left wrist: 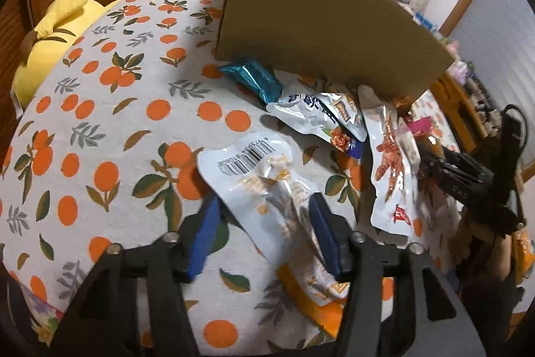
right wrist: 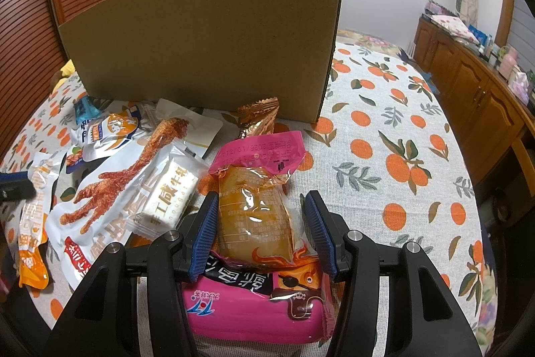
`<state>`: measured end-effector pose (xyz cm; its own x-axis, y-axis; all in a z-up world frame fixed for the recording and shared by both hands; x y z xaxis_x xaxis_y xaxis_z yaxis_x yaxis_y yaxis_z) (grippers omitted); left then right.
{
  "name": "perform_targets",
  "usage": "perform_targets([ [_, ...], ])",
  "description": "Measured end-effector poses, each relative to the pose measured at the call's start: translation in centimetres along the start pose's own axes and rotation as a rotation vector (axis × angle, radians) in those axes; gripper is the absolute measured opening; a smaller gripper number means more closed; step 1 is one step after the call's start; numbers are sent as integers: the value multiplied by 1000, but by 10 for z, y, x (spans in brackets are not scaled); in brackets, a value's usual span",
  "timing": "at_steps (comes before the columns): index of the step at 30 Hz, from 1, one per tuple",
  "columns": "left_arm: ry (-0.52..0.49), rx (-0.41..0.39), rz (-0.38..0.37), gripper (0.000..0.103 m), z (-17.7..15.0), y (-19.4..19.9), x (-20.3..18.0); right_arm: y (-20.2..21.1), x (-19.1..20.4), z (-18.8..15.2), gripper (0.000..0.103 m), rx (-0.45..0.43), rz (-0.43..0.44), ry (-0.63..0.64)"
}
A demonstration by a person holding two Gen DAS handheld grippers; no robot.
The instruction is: Organize snacks
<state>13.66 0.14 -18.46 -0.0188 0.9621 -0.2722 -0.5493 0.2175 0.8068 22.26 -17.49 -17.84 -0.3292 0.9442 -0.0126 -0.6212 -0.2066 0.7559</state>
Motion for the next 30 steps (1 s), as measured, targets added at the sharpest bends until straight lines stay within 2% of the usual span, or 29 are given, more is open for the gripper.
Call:
perform_targets([
  [2,-33,-5,28,71,2,-6,-8,0,0,0,53,0,0,0],
  [6,-200,-12,185,76,0,-19,-20,0,1,0,53,0,-1,0],
  [8,-227,-12,172,74,-1,-21,-27,0,1,0,53,0,-1,1],
  [10,-251,-14,155,65,1,-21,-29,0,1,0,53,1,-3,2],
  [12,-276,-12,139,44,2,-18,-30,1,0,0,53,1,-6,4],
  [15,-299,-11,122,38,2,-16,-31,1,-1,0,53,1,-4,3],
  [17,-301,-8,99,33,2,-14,-29,2,0,0,46,0,3,3],
  [19,-290,-1,62,31,2,-11,-29,3,1,-1,41,5,2,13],
  [21,-291,-11,57,29,2,-6,-26,7,4,-2,39,5,9,24],
  [30,-288,-62,17,28,5,18,-23,28,-3,-5,38,-22,43,-15],
])
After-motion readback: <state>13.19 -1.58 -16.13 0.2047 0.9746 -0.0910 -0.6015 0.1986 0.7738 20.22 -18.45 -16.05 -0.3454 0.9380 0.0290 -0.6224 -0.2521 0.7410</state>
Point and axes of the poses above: each gripper's, at about its wrist camera, not at the fingertips, and y roughly against the way its jaws point, x to its left, z to its top, the point moved 10 cm from there along -y, roughly the way its jaws point, and after that the axes turned 1 degree about -y, right-handed, at the moved point
